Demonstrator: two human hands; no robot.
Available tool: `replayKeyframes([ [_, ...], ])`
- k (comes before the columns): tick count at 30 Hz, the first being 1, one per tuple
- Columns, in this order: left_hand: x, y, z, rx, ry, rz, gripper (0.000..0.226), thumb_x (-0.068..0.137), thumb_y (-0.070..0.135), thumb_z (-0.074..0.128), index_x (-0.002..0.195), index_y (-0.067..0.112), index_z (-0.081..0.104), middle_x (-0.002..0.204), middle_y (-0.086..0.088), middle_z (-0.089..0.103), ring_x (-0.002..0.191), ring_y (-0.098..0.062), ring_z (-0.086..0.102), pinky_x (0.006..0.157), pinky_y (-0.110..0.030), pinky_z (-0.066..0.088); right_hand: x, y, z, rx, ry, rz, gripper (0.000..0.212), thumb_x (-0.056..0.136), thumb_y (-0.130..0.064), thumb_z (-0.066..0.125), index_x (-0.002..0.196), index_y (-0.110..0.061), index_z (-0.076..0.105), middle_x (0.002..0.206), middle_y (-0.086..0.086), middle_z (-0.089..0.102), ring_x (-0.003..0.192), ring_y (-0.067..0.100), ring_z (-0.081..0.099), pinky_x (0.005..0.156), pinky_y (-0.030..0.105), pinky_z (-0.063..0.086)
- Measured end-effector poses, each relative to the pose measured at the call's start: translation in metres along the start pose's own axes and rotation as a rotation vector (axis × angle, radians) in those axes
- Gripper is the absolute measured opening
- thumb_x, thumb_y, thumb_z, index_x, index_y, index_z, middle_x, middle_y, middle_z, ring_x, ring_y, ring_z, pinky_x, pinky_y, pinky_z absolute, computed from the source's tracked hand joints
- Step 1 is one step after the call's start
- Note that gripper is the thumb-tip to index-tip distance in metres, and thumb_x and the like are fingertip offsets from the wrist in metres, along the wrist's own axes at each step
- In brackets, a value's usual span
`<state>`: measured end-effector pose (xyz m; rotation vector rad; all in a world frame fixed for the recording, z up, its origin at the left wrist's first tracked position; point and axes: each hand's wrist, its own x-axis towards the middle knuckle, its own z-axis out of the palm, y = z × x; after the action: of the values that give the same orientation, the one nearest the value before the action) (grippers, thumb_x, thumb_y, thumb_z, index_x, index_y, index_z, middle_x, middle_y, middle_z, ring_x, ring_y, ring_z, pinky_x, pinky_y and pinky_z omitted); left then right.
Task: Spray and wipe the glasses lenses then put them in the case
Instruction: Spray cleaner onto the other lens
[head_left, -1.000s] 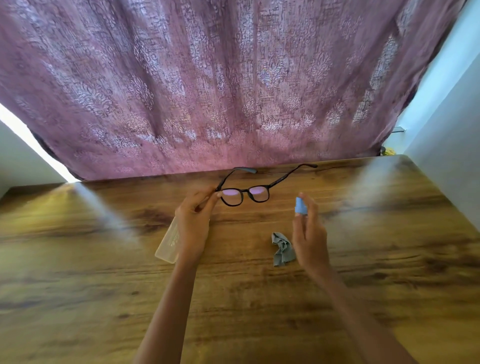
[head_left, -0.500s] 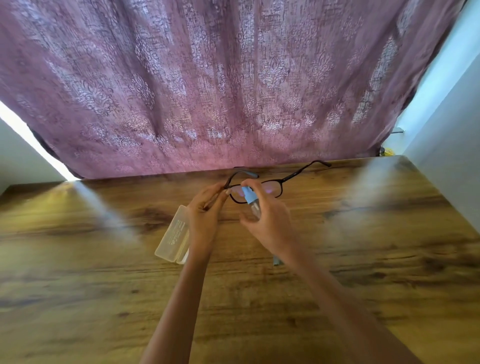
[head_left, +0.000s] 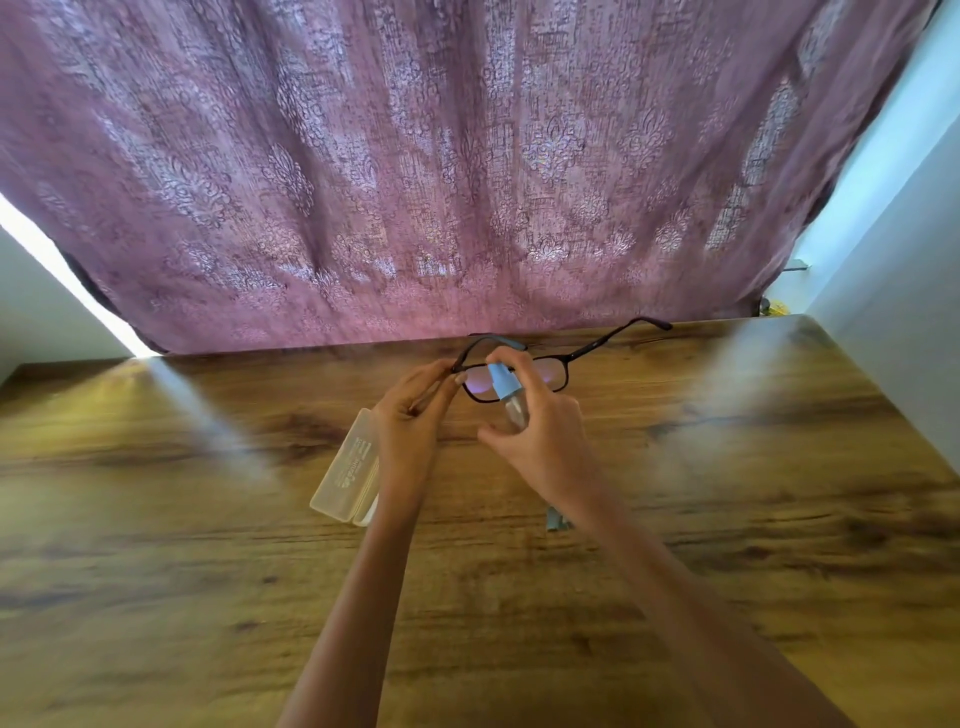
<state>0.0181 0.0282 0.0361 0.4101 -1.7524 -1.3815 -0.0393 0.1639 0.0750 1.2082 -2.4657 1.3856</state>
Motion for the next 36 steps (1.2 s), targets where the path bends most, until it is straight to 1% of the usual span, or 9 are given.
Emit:
replayKeyframes([
  [4, 0.001, 0.001, -0.001, -0.017, 0.0, 0.015, 0.022, 0.082, 0.016, 0.071, 0.104, 0.021, 0.072, 0.098, 0.013, 0.073, 0.094, -0.005, 0.067, 0.079, -0.012, 0.048, 0.001, -0.002, -0.001, -0.058, -0.002, -0.044, 0.062, 0.075, -0.019, 0.077, 0.131, -0.021, 0.049, 0.052, -0.017, 0.03, 0.041, 0.004, 0.038, 0.052, 0.007, 0.031],
  [8, 0.001, 0.005, -0.003, 0.003, 0.003, 0.042, 0.026, 0.083, 0.016, 0.071, 0.101, 0.034, 0.071, 0.098, 0.017, 0.072, 0.094, -0.003, 0.067, 0.079, -0.012, 0.048, -0.004, -0.004, 0.006, -0.049, 0.105, -0.056, 0.053, 0.075, -0.009, 0.071, 0.125, -0.015, 0.055, 0.053, -0.016, 0.038, 0.042, 0.0, 0.037, 0.053, 0.008, 0.032],
  [10, 0.001, 0.004, -0.002, 0.005, 0.008, 0.038, 0.025, 0.083, 0.014, 0.071, 0.101, 0.03, 0.072, 0.097, 0.016, 0.072, 0.093, -0.002, 0.067, 0.079, -0.012, 0.048, -0.007, -0.006, 0.008, -0.024, 0.136, -0.07, 0.05, 0.074, -0.009, 0.07, 0.121, -0.017, 0.056, 0.054, -0.016, 0.042, 0.043, 0.0, 0.041, 0.055, 0.005, 0.035],
  [16, 0.002, 0.006, -0.001, 0.027, 0.044, 0.025, 0.023, 0.081, 0.011, 0.072, 0.104, 0.006, 0.072, 0.099, 0.011, 0.072, 0.095, -0.001, 0.066, 0.08, -0.009, 0.046, -0.002, 0.002, -0.005, -0.004, 0.195, -0.053, 0.056, 0.074, -0.018, 0.074, 0.125, -0.019, 0.05, 0.052, -0.015, 0.029, 0.04, 0.007, 0.03, 0.044, 0.007, 0.03],
  [24, 0.003, 0.007, -0.003, -0.002, 0.043, 0.007, 0.024, 0.082, 0.009, 0.071, 0.106, 0.004, 0.071, 0.104, -0.002, 0.073, 0.099, -0.009, 0.067, 0.084, -0.013, 0.049, 0.0, 0.026, -0.023, -0.078, 0.12, 0.03, 0.058, 0.078, -0.028, 0.077, 0.126, -0.021, 0.045, 0.053, -0.007, 0.029, 0.043, 0.005, 0.026, 0.046, 0.009, 0.033],
  [27, 0.002, 0.007, -0.003, 0.009, 0.042, 0.01, 0.024, 0.082, 0.01, 0.071, 0.106, 0.006, 0.071, 0.104, 0.0, 0.073, 0.1, -0.009, 0.067, 0.083, -0.013, 0.048, -0.001, 0.03, -0.023, -0.139, 0.077, 0.041, 0.055, 0.078, -0.019, 0.075, 0.126, -0.021, 0.047, 0.054, -0.005, 0.037, 0.044, 0.005, 0.031, 0.045, 0.008, 0.027],
  [31, 0.002, 0.005, -0.003, 0.006, 0.043, 0.011, 0.024, 0.082, 0.01, 0.071, 0.106, 0.006, 0.071, 0.102, 0.006, 0.073, 0.098, -0.007, 0.067, 0.082, -0.012, 0.048, -0.003, 0.033, -0.02, -0.166, 0.11, 0.079, 0.055, 0.076, 0.0, 0.066, 0.123, -0.022, 0.048, 0.052, -0.004, 0.044, 0.041, 0.004, 0.035, 0.042, 0.011, 0.036],
  [34, 0.003, 0.004, -0.004, 0.005, 0.054, 0.002, 0.024, 0.082, 0.009, 0.071, 0.105, 0.007, 0.072, 0.101, 0.007, 0.073, 0.098, -0.007, 0.067, 0.082, -0.011, 0.047, -0.003, 0.034, -0.019, -0.165, 0.137, 0.079, 0.054, 0.074, -0.001, 0.066, 0.12, -0.023, 0.048, 0.05, -0.011, 0.04, 0.038, 0.004, 0.035, 0.041, 0.008, 0.033],
  [36, 0.003, 0.003, -0.003, 0.02, 0.055, 0.008, 0.024, 0.082, 0.01, 0.072, 0.105, 0.007, 0.072, 0.101, 0.008, 0.072, 0.098, -0.005, 0.066, 0.082, -0.01, 0.047, 0.0, 0.036, -0.019, -0.167, 0.109, 0.08, 0.057, 0.075, -0.007, 0.07, 0.121, -0.027, 0.044, 0.053, -0.007, 0.049, 0.041, 0.006, 0.043, 0.041, 0.008, 0.034],
])
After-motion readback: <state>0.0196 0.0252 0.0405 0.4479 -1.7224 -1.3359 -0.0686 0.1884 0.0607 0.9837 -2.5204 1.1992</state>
